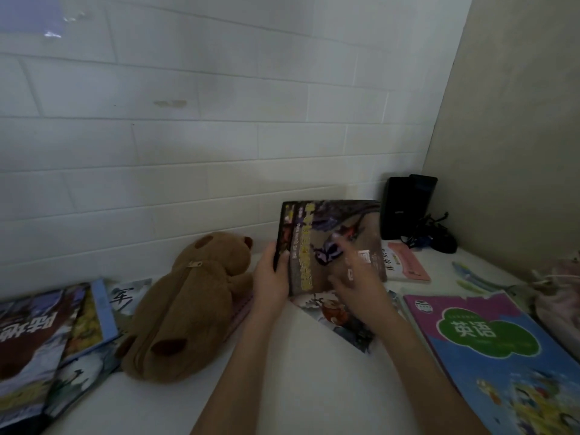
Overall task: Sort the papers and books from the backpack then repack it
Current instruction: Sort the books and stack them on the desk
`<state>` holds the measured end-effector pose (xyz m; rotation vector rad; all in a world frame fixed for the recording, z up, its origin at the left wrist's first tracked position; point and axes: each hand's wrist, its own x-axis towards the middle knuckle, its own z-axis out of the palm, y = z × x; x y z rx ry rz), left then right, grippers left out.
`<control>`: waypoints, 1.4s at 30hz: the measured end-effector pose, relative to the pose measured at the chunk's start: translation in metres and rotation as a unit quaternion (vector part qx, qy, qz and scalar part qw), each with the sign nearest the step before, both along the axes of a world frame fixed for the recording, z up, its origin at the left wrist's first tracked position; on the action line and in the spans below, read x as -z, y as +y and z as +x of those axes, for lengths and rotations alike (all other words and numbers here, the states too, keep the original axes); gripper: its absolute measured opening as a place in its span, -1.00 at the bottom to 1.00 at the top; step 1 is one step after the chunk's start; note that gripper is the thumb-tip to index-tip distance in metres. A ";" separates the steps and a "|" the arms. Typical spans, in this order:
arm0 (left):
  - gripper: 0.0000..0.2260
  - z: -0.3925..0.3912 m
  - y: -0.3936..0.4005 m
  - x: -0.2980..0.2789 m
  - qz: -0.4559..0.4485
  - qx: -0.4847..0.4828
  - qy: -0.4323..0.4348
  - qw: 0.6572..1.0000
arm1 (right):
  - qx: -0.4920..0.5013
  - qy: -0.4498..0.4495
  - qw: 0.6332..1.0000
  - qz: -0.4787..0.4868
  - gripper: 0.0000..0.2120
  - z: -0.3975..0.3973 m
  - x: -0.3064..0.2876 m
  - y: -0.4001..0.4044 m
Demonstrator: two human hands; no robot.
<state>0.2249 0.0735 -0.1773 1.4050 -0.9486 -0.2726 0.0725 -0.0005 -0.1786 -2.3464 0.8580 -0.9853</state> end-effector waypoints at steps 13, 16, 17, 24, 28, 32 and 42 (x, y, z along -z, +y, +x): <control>-0.85 0.030 0.036 -0.033 -0.075 -0.054 0.023 0.995 | 0.167 0.036 0.970 -0.170 -0.75 -0.032 -0.089 0.012; -0.68 0.042 0.056 -0.041 -0.069 -0.125 -0.090 0.986 | 0.107 -0.016 0.987 -0.117 -0.84 -0.022 -0.089 0.021; -0.64 0.051 0.067 -0.043 -0.050 -0.160 -0.136 0.977 | 0.081 -0.026 0.990 -0.109 -0.88 -0.016 -0.089 0.024; -0.38 0.139 0.188 -0.027 0.348 -0.397 -0.158 0.835 | -0.088 -0.171 0.980 0.059 -0.98 0.039 -0.078 0.071; 0.10 0.162 0.247 0.006 0.525 -0.297 -0.053 0.796 | -0.095 -0.200 0.960 0.171 -0.88 0.075 -0.071 0.108; -0.27 0.149 0.250 -0.004 0.566 -0.299 -0.122 0.759 | -0.097 -0.162 0.958 0.214 -0.84 0.111 -0.051 0.142; -0.78 0.129 0.243 -0.082 0.379 -0.343 -0.354 0.784 | -0.051 -0.072 0.966 0.244 -0.81 0.136 -0.025 0.169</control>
